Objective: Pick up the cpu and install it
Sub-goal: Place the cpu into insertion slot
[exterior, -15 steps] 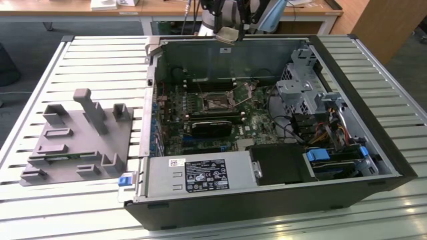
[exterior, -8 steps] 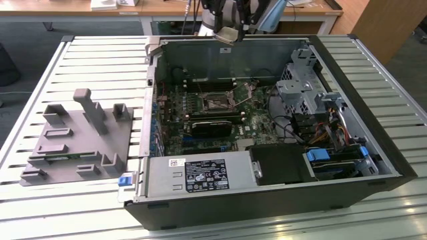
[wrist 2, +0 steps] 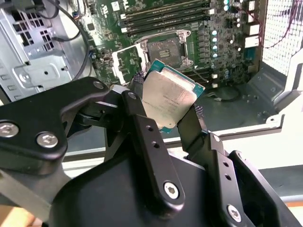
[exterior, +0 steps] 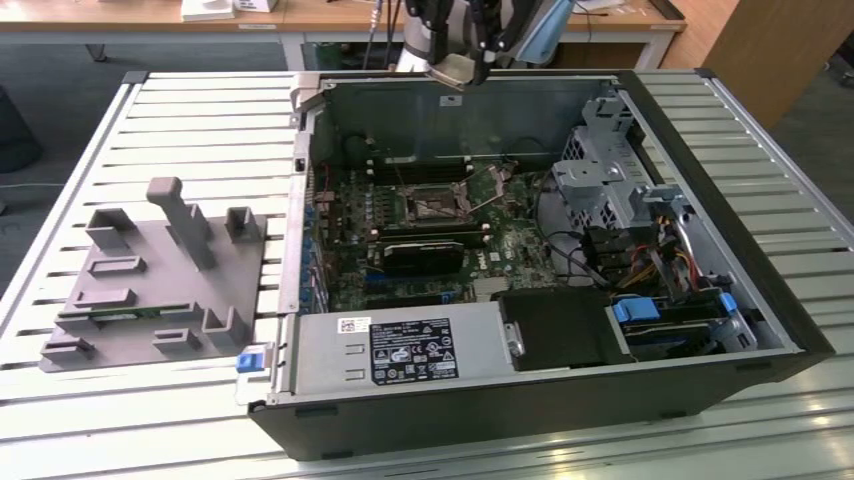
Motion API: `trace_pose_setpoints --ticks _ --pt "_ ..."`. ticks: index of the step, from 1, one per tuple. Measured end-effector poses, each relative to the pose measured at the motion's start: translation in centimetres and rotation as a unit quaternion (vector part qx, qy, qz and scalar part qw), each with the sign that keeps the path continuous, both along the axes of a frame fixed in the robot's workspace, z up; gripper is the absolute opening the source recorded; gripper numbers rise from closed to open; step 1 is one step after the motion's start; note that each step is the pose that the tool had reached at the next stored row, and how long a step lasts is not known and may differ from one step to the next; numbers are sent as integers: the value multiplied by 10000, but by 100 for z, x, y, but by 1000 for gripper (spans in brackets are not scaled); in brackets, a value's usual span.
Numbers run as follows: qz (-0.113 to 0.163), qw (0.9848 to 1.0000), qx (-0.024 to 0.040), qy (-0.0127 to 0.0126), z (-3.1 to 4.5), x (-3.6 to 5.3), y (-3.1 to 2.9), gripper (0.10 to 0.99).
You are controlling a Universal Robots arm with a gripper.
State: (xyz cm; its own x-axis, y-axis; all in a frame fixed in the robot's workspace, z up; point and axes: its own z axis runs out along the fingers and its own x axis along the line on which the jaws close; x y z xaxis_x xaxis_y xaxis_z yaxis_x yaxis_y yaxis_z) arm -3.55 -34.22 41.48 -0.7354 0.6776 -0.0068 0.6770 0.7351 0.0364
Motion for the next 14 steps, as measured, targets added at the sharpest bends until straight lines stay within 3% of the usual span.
trace_pose_setpoints --ticks 7,14 --pt "-562 9984 0 0 -9 0 1 541" --pt "-1057 9944 0 0 -16 0 1 541"
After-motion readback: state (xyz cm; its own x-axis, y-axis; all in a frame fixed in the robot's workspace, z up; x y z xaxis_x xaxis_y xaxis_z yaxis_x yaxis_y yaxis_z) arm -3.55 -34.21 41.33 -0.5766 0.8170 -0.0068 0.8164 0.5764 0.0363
